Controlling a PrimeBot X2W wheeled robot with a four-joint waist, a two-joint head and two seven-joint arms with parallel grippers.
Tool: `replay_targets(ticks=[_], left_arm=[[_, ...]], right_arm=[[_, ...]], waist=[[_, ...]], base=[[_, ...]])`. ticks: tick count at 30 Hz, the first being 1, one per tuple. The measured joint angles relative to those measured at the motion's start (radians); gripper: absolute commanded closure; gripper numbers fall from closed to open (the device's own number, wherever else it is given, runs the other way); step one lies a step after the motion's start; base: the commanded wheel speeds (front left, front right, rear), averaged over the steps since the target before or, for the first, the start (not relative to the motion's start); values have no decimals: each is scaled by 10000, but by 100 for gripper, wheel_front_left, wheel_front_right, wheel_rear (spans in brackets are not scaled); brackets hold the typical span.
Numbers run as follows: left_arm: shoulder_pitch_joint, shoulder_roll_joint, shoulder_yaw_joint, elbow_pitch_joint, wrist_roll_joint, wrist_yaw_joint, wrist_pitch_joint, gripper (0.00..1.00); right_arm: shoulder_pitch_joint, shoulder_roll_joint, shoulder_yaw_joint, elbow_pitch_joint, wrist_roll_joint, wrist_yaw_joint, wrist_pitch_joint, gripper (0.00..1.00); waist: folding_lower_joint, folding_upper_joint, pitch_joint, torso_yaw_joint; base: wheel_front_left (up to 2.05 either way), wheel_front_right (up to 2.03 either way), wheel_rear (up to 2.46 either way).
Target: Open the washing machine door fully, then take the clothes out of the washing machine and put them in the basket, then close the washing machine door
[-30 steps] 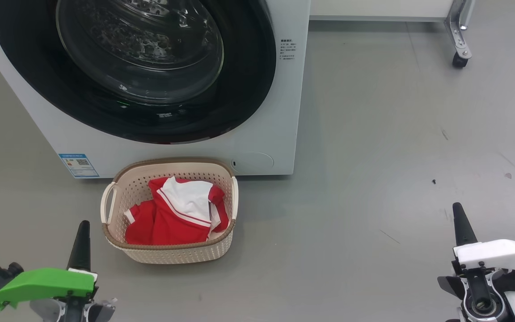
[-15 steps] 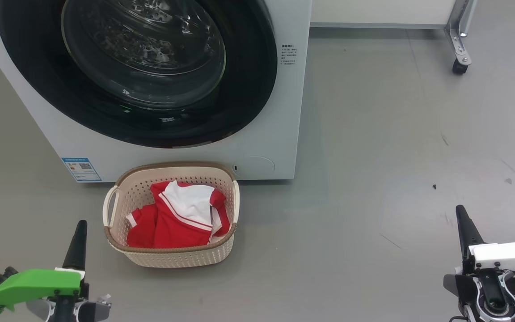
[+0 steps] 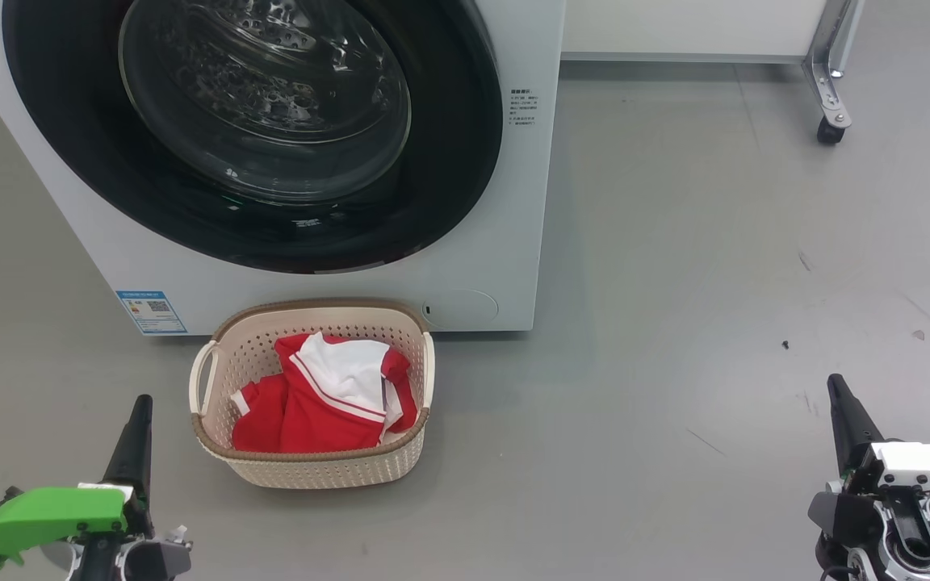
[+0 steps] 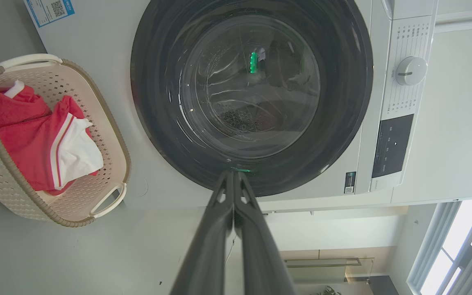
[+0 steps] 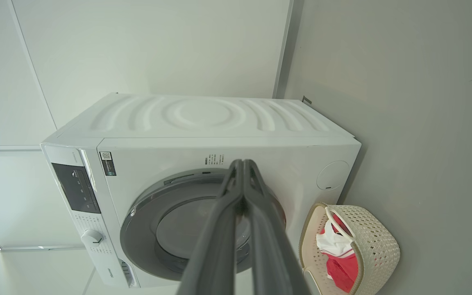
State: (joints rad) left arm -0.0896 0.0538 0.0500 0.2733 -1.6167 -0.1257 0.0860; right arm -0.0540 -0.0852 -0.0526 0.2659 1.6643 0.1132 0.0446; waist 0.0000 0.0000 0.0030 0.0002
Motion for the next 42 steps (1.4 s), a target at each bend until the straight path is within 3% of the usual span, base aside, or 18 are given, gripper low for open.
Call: replay_targets(ticks=[42], left_arm=[[1, -10, 38, -6, -6, 0, 12, 100]], right_arm=[[-40, -19, -52, 100, 29, 33, 31, 100]], waist=[[0, 0, -2, -2]], base=[[0, 0, 0]])
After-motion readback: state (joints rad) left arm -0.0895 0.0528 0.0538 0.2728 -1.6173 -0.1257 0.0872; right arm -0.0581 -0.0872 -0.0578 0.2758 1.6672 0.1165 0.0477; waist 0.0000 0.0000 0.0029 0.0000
